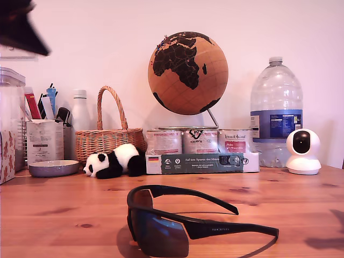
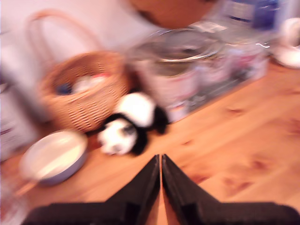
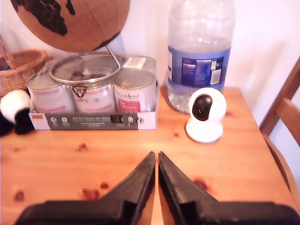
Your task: Pick up the sunglasses and open them, then place them back on the table
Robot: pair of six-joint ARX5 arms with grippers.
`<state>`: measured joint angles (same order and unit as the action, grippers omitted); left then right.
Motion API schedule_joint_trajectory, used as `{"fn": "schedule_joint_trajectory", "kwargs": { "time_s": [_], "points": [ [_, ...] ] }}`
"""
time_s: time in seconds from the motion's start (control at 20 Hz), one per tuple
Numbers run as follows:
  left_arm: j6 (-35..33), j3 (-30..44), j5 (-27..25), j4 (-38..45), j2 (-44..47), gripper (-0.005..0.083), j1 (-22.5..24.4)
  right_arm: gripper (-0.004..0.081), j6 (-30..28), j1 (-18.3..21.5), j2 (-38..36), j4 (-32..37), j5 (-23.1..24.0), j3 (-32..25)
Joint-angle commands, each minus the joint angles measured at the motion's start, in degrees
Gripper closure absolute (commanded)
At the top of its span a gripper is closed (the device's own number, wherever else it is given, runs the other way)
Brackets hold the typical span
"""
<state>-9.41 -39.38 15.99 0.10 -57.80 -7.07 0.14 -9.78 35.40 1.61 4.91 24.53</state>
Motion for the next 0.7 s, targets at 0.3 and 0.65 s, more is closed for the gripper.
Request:
{"fn": "schedule_joint_trajectory", "kwargs": {
  "time_s": [0.3,0.65],
  "points": [
    [1.95,20.44,-3.89,12.96,11.58,0.0789,0.00,0.0780,-2.10,0.04,-4.57,9.11,0.33,-12.46],
    [4.09,30.49,-4.74,11.39,26.77,0.0789,0.00,0.0780,-4.70,0.04,-15.10,6.82,0.59,-16.96]
  ]
}}
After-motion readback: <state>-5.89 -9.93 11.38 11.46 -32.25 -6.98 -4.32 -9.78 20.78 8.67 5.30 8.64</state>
